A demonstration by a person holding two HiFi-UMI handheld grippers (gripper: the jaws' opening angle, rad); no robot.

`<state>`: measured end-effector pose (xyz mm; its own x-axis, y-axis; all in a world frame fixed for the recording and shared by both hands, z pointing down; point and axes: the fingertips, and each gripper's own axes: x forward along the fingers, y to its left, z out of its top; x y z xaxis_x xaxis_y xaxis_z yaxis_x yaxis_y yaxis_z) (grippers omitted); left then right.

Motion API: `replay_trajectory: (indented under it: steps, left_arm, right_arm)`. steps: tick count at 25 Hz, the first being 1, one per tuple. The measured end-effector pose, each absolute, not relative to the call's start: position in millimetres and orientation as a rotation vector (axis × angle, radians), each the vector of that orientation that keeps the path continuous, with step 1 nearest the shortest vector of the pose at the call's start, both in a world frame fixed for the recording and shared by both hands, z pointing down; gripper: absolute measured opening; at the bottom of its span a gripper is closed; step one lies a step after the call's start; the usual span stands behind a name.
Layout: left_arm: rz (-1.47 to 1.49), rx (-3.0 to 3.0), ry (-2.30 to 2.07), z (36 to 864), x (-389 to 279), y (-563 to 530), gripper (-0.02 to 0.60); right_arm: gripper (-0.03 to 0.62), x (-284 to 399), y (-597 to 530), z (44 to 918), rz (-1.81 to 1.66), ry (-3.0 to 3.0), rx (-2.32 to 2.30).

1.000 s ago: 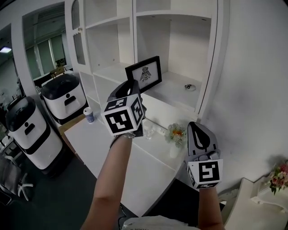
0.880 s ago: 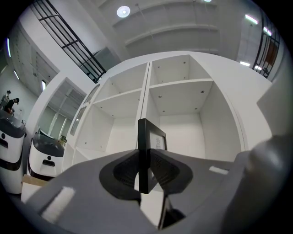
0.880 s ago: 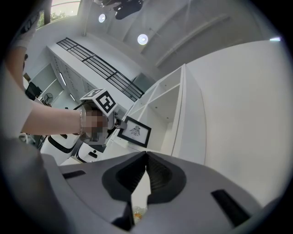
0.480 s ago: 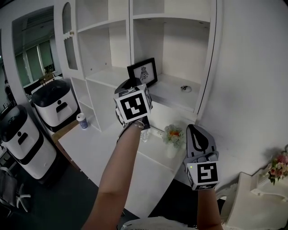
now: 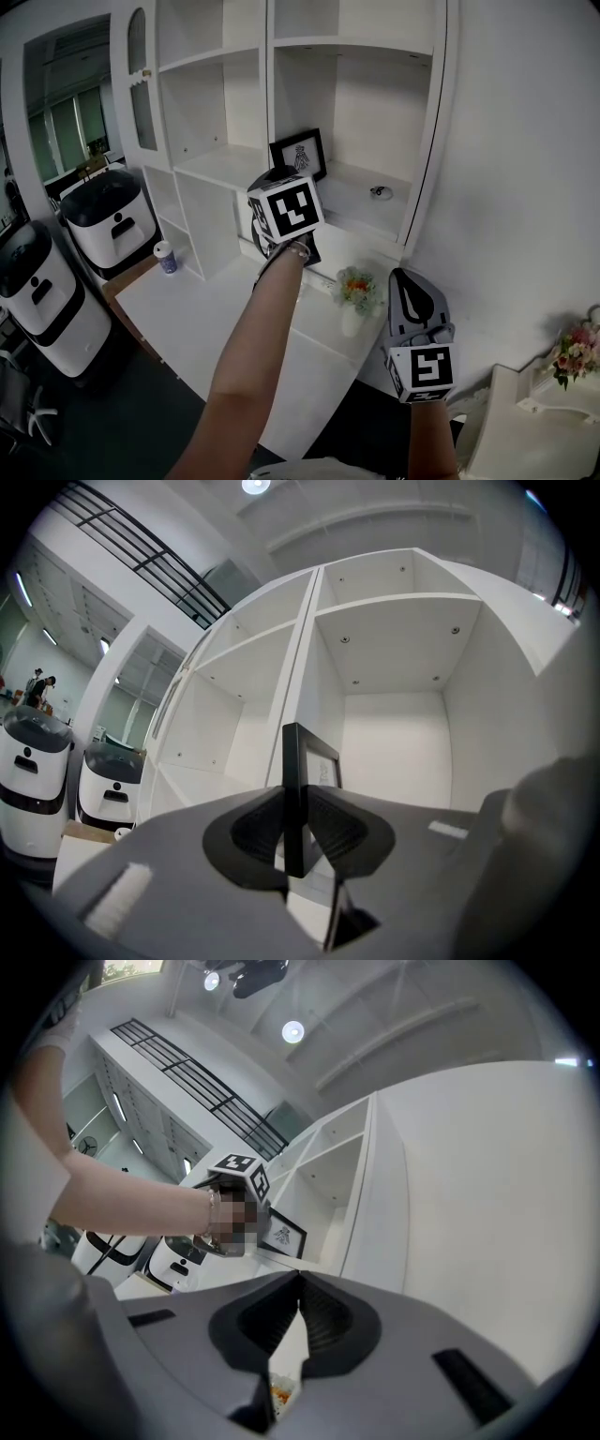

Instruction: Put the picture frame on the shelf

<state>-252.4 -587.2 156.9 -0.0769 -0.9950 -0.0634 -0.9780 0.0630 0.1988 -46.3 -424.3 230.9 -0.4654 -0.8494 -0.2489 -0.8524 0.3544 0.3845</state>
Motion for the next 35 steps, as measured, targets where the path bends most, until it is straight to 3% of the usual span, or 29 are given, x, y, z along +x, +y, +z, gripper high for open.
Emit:
replay_trajectory:
  steps: [13, 23, 35]
  left_arm:
    - [-0.343, 2.017, -2.115, 155, -244, -597, 0.081]
    - [-0.330, 2.142, -2.137, 146, -237, -580, 0.304]
    - [-0.097, 2.450, -2.155, 134, -248, -523, 0.310]
  right_arm:
    - [0.009, -52, -418, 231, 0.746, 2.597, -1.598]
    - [0.009, -59, -410, 226, 0.756, 2.598, -1.581]
    - [0.009, -86, -386, 215, 0.761, 2.564, -1.591]
